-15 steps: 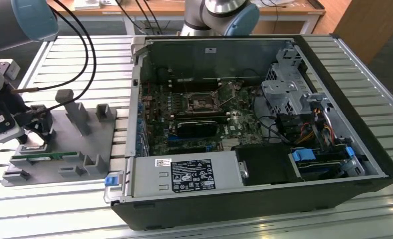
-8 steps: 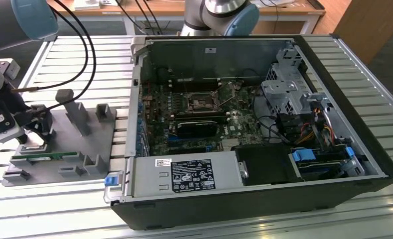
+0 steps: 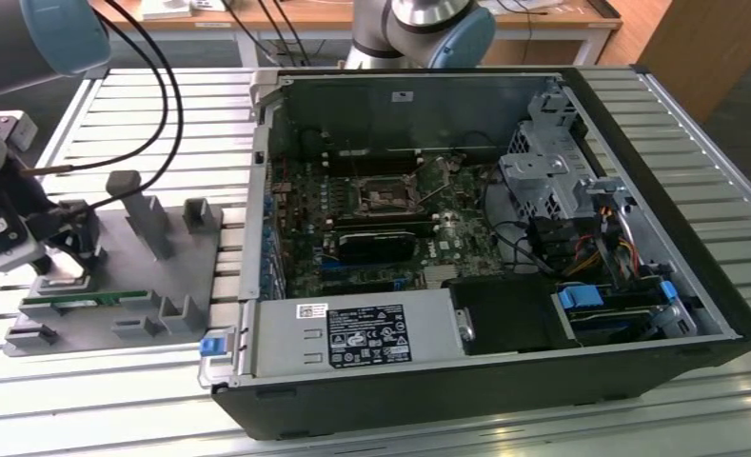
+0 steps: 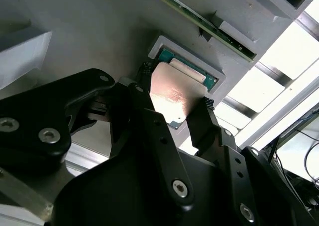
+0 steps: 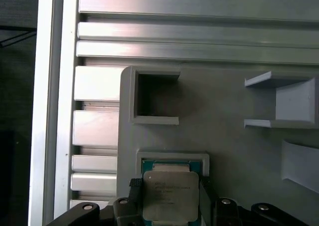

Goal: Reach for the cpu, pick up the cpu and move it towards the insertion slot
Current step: 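Pick up the cpu and move it towards the insertion slot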

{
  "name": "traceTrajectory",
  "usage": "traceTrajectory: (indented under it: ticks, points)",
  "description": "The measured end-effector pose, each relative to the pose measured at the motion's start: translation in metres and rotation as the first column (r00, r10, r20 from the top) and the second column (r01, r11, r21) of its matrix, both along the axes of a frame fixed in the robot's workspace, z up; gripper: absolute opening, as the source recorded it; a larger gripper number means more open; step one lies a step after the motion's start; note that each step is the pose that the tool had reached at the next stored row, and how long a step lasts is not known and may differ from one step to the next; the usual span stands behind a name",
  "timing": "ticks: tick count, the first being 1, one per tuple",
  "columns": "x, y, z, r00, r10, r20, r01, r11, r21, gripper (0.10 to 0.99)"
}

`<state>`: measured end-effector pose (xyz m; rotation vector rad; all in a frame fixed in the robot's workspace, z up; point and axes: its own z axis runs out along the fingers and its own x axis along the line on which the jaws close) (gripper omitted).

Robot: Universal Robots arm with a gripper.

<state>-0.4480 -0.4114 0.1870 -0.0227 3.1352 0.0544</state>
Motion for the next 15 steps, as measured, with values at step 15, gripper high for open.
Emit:
traceTrajectory:
  ticks: [15]
  points:
    - [0.0001, 0.0, 0.0122, 1.0, 0.0, 0.0004, 0.0, 1.0, 0.0, 0.537]
